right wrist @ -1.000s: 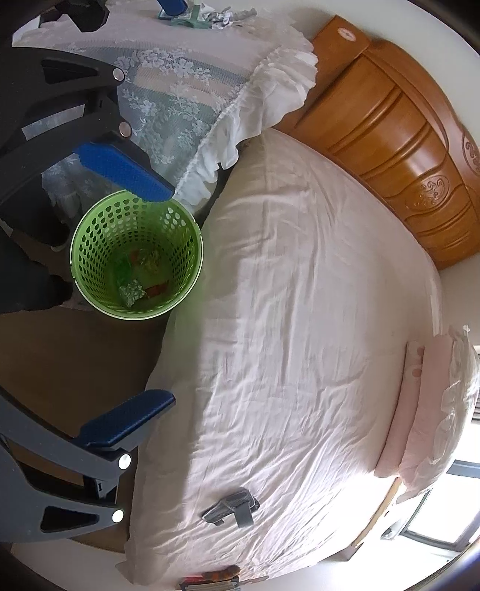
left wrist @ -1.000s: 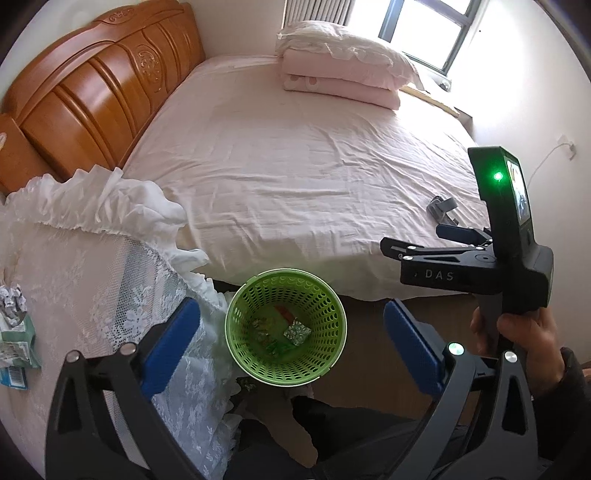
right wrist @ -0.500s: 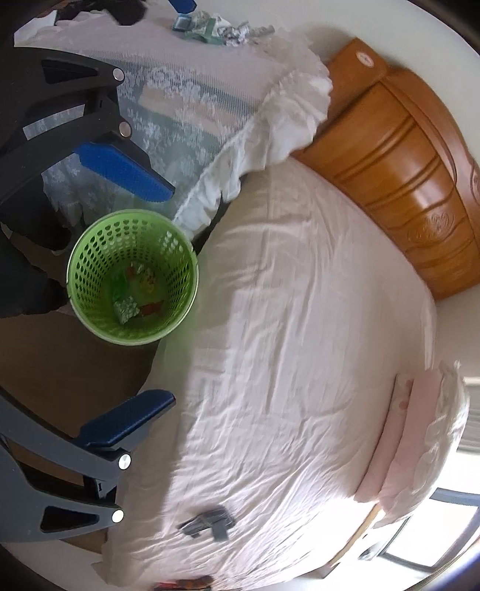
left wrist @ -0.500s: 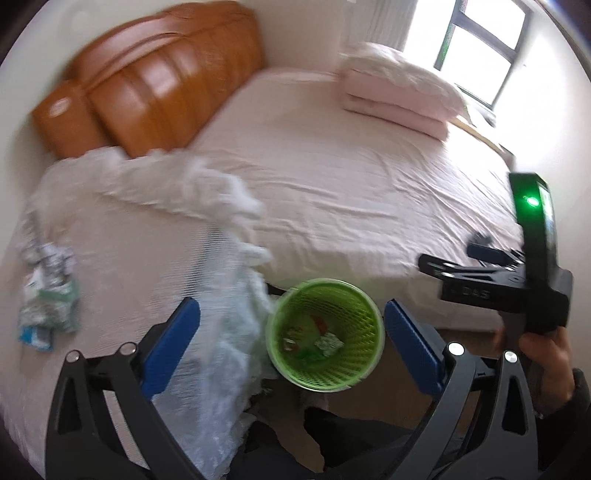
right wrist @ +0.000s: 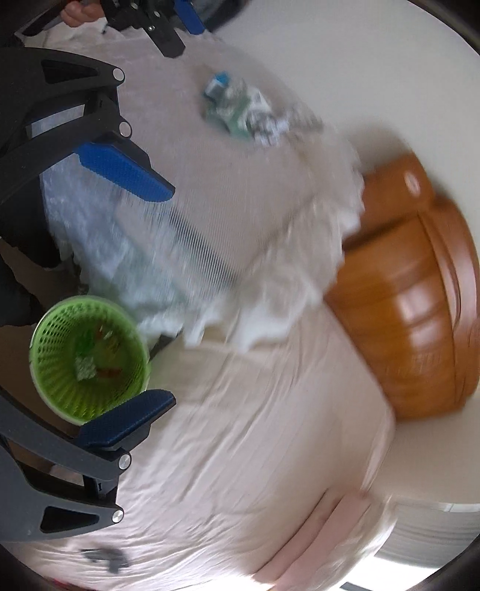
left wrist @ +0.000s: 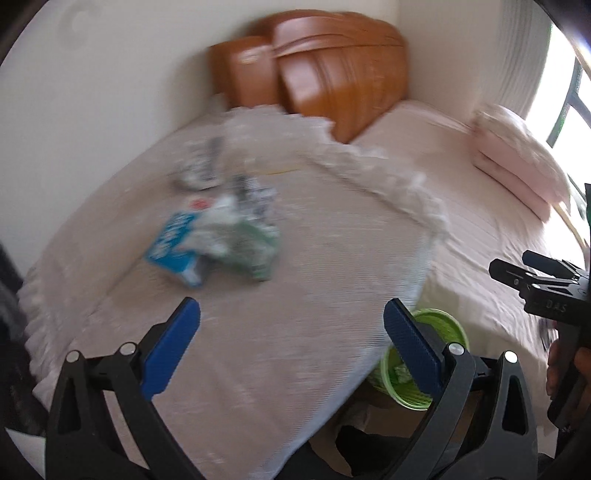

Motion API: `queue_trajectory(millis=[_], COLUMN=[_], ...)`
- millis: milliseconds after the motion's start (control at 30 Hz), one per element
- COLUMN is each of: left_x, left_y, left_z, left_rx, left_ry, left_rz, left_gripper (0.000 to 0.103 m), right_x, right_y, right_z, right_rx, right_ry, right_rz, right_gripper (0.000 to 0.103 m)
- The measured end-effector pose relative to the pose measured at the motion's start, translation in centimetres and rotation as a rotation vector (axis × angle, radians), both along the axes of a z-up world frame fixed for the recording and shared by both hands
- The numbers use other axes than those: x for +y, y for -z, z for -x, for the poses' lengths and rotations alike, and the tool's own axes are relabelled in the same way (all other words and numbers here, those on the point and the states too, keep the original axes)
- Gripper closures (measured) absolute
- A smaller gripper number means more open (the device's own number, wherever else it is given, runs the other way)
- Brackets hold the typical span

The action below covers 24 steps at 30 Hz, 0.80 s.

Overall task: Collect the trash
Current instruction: 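Move both open tools back over the milk carton and snack bag, then grasp the blue milk carton with the left tool while the right tool grasps the green snack bag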

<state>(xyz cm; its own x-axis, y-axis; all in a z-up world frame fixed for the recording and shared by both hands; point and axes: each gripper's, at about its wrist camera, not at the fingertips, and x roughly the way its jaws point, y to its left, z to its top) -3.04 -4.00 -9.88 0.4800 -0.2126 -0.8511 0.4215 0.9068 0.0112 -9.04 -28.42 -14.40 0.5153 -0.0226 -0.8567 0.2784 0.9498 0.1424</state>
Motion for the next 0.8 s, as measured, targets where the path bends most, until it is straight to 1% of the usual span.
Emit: queue_trajectory(millis=[33,167,333,500,600,667,700,800], left_x=[1.2,4.2,6.2,7.2,7.7,8.1,8.3,9.1], left_y=[0.0,0.1,0.3,0.4,0.6,0.7,0.7,0.8], left_z=[-0.5,-1.2,-1.6,-2.5,-3.1,-3.4,-3.5,-3.9], left_rx=[0.0,0.001,0.0,0.013,0.023,0.032,0.034,0.035], left_ry=[-0.029,-0.091,-0.124,-0.132,-0.117,-0.102,-0.098,-0.092], left_rz=[0.0,0.002,0.001,0.013,0.023,0.027,0.027,0.024], left_gripper=[0.008,0.008,0.008,0.008,0.008,0.008,0.008,0.008], right_x=[0.8,4.4,7.5,9.3,11.2,12.8,14.2,17.2], right_y=[-0.1,-0.4,-0.8,-0.9,-0.1,0.8,1.5,3.0], right_z=[-0.6,-3.2,-5.4,-6.8,-8.1,-9.4,-10.4,-12.3], right_rx=[-0.002,-0.015,-0.027,-0.033,-0.021,-0.004,0.003,-0.001], right_ry=[-0.02,-0.114,-0.187,-0.242,-0.342,-0.42,-0.481,-0.605], right_rz=[-0.001,-0.006,-0.013,-0.031,-0.022,0.016,0.05,0.115], right_gripper=[0.002,0.002,0.002,0.002,0.002,0.002,0.002,0.002])
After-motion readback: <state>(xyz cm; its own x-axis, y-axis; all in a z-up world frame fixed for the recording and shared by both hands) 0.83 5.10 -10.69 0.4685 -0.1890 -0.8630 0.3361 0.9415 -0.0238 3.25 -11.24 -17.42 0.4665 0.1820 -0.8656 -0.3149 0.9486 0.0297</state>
